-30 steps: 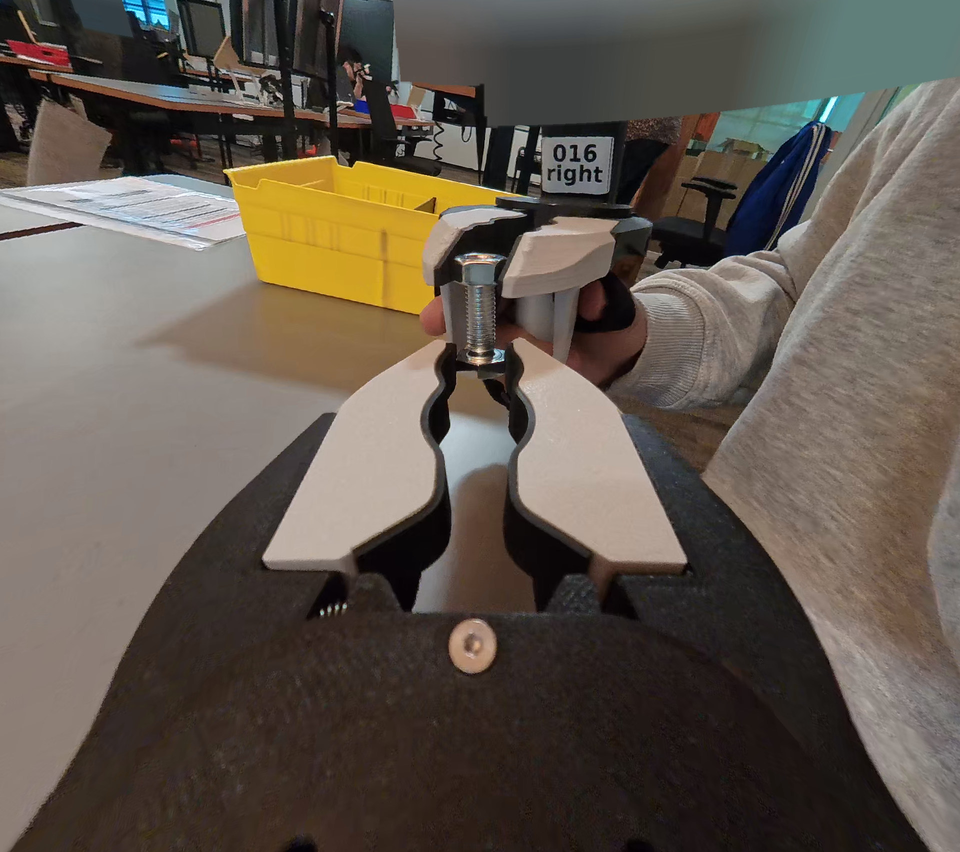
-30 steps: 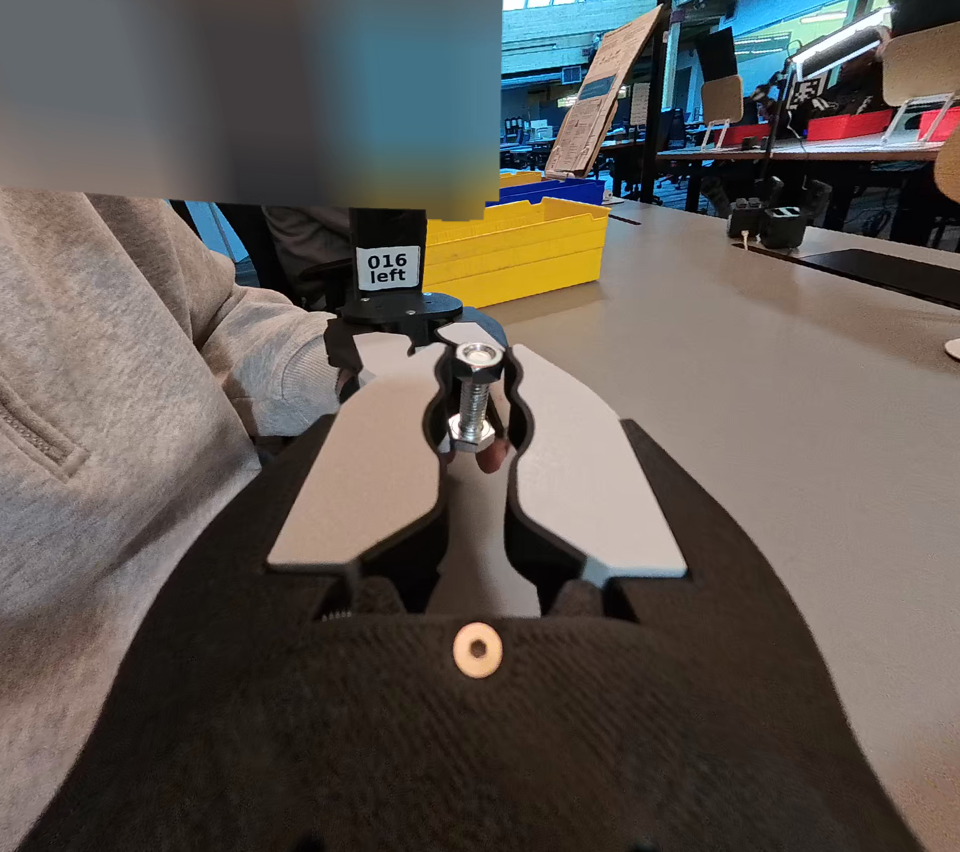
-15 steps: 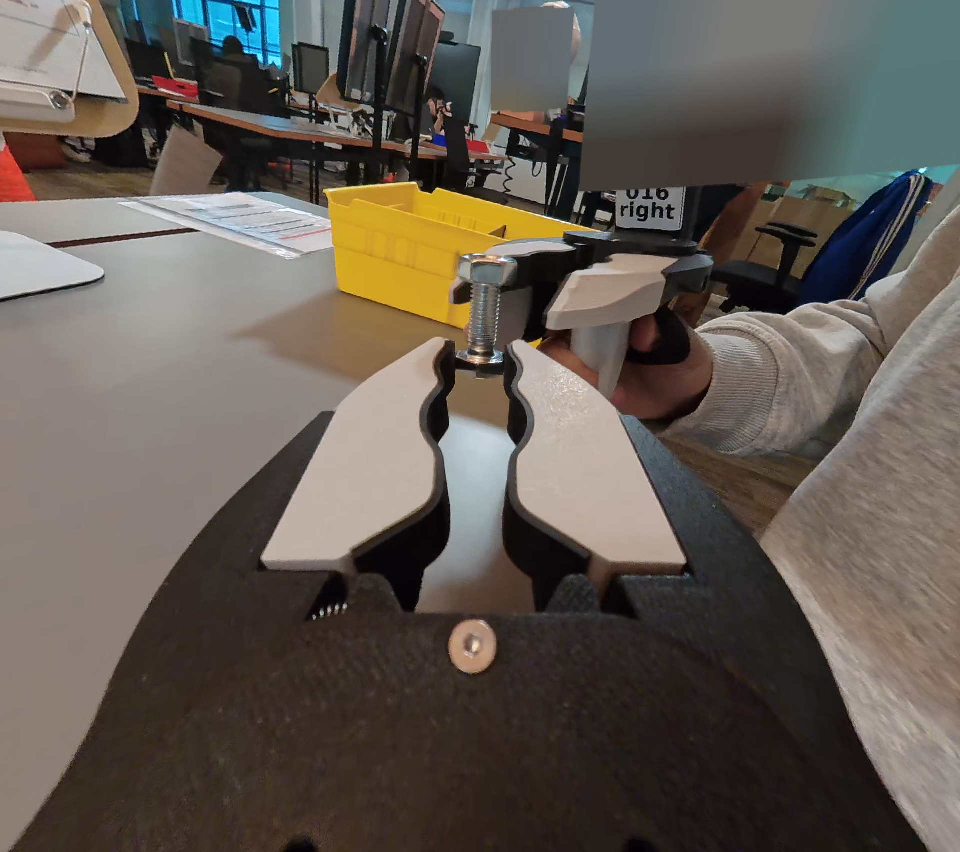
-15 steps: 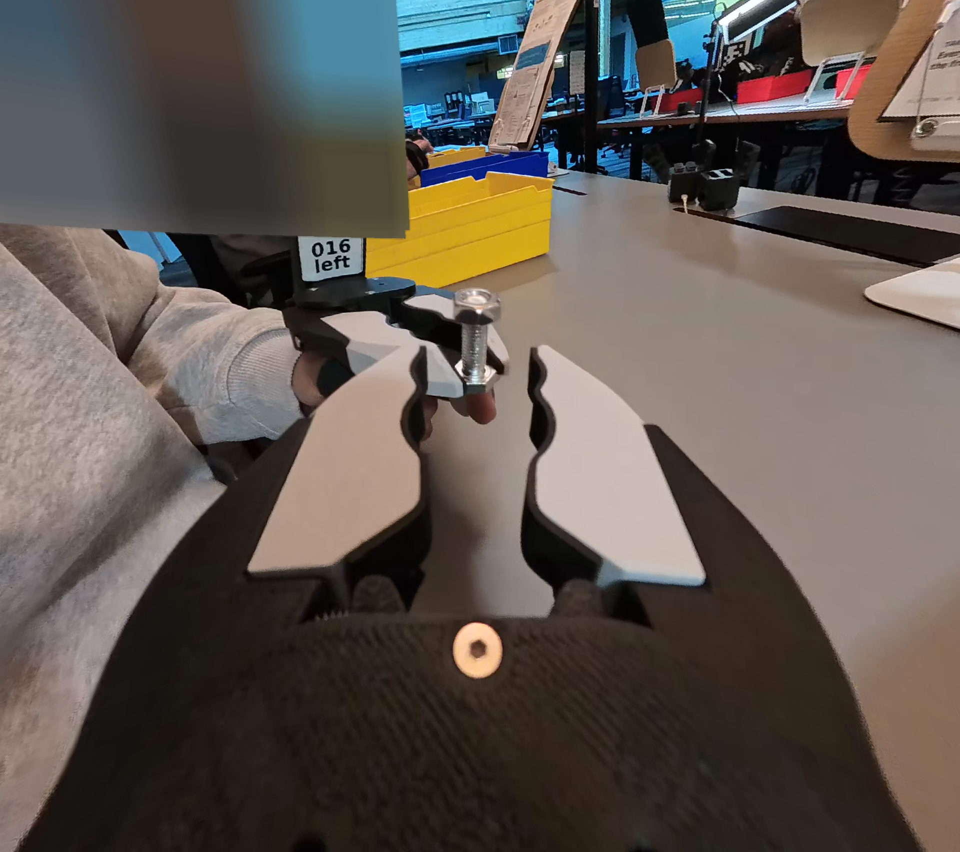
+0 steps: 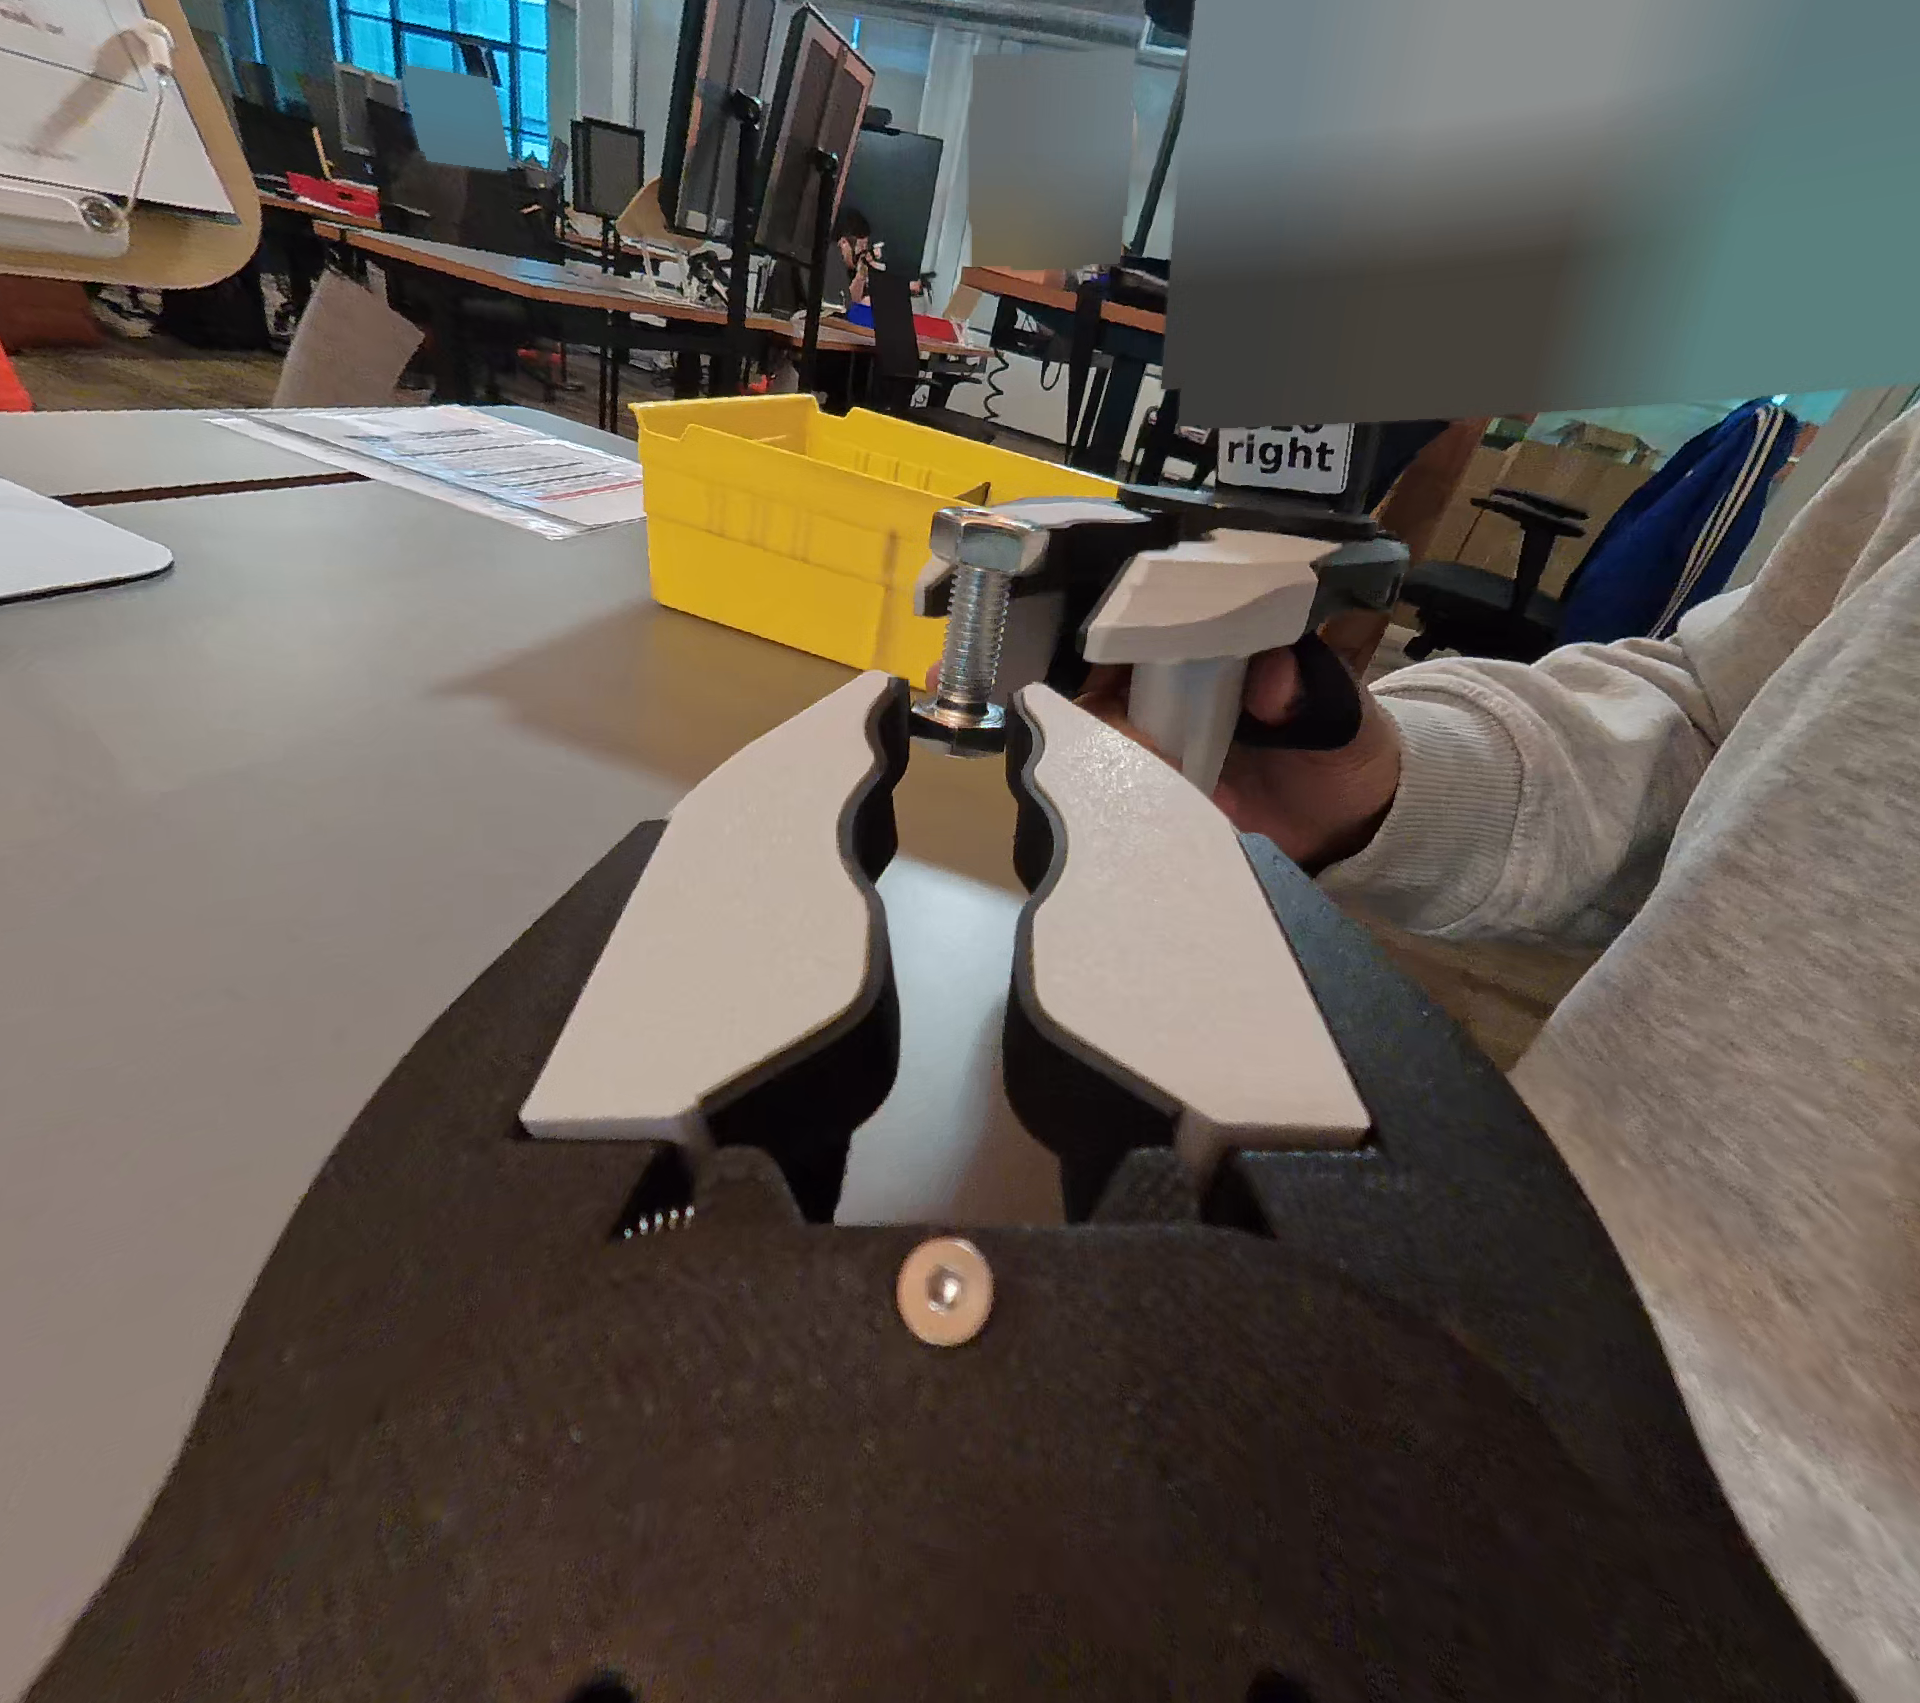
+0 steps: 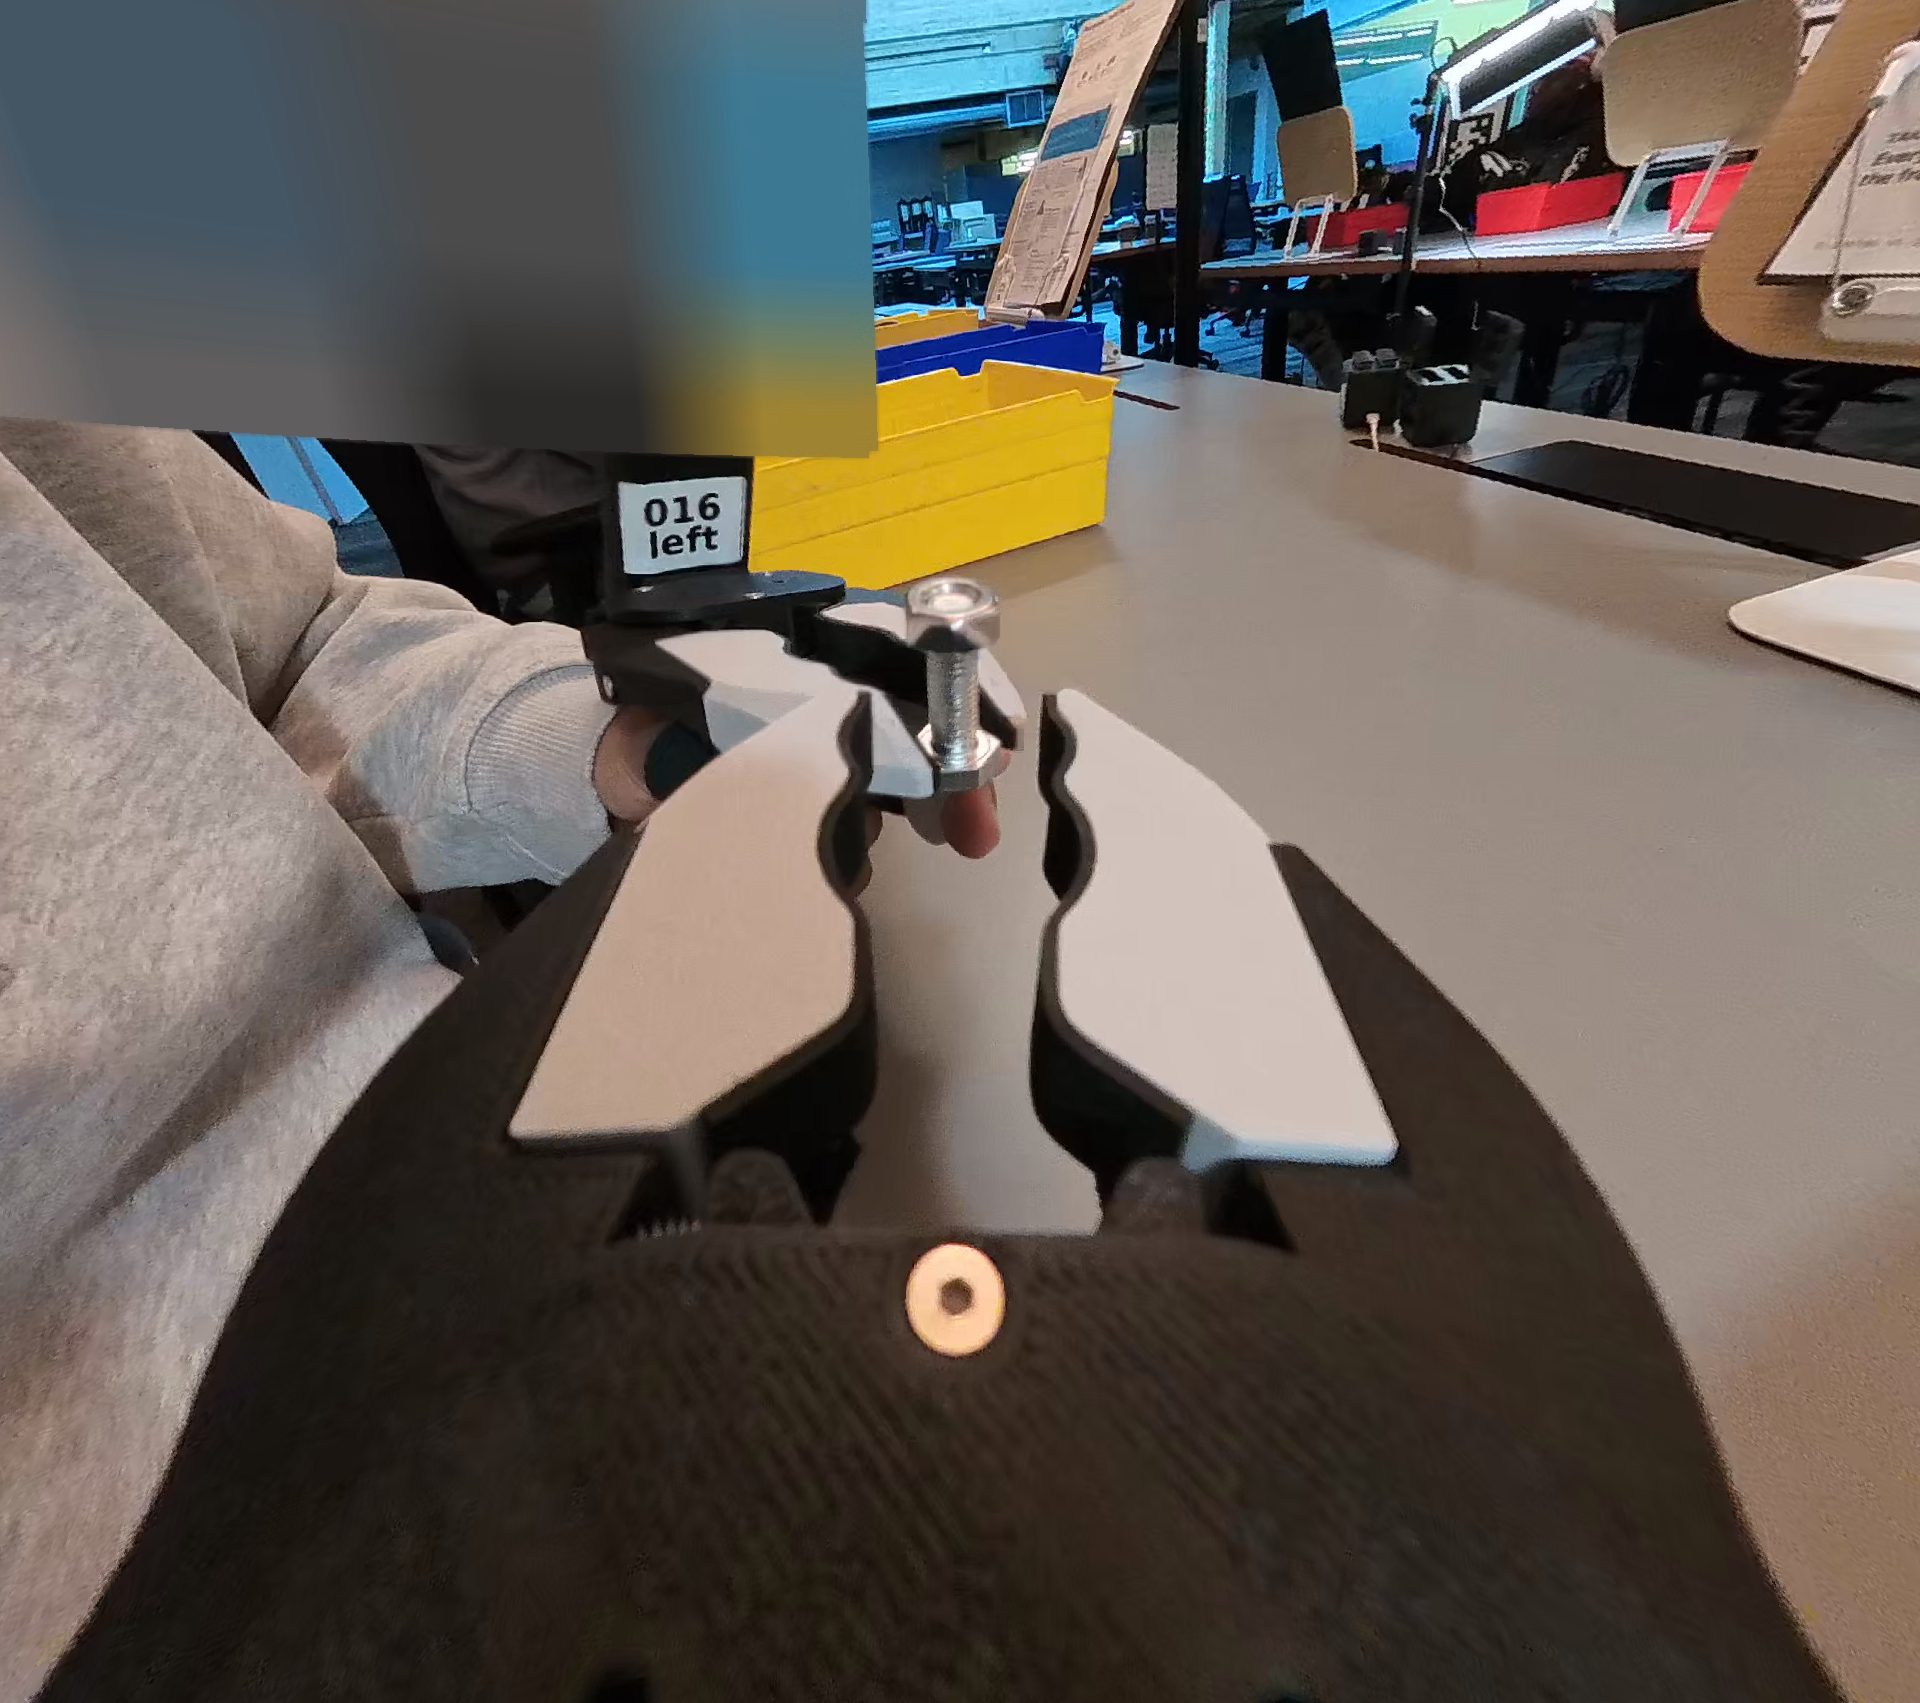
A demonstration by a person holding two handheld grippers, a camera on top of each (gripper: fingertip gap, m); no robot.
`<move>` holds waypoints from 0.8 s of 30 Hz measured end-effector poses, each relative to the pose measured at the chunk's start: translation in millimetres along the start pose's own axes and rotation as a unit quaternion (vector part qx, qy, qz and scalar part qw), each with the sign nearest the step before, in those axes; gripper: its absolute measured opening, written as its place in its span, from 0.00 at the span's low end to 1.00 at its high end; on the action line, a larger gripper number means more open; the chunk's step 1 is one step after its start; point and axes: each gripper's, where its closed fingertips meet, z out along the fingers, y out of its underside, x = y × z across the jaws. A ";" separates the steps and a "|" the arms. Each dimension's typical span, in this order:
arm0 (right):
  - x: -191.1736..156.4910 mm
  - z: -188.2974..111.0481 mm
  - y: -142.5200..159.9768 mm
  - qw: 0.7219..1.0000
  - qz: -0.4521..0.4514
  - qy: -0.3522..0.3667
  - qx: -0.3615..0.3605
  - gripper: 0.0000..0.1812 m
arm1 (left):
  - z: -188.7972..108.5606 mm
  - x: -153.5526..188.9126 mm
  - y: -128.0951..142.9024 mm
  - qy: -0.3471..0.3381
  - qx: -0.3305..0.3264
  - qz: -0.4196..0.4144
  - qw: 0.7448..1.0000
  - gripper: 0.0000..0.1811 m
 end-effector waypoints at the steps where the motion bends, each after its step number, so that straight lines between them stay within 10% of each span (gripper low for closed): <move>1: -0.4 0.5 0.8 1.000 0.001 -0.001 -0.001 0.17 | -0.3 -0.1 -0.9 0.001 0.003 -0.006 1.000 0.10; 24: -11.5 0.6 0.1 1.000 -0.003 -0.030 -0.003 0.08 | 1.0 16.0 -0.5 0.046 0.006 -0.011 0.999 0.10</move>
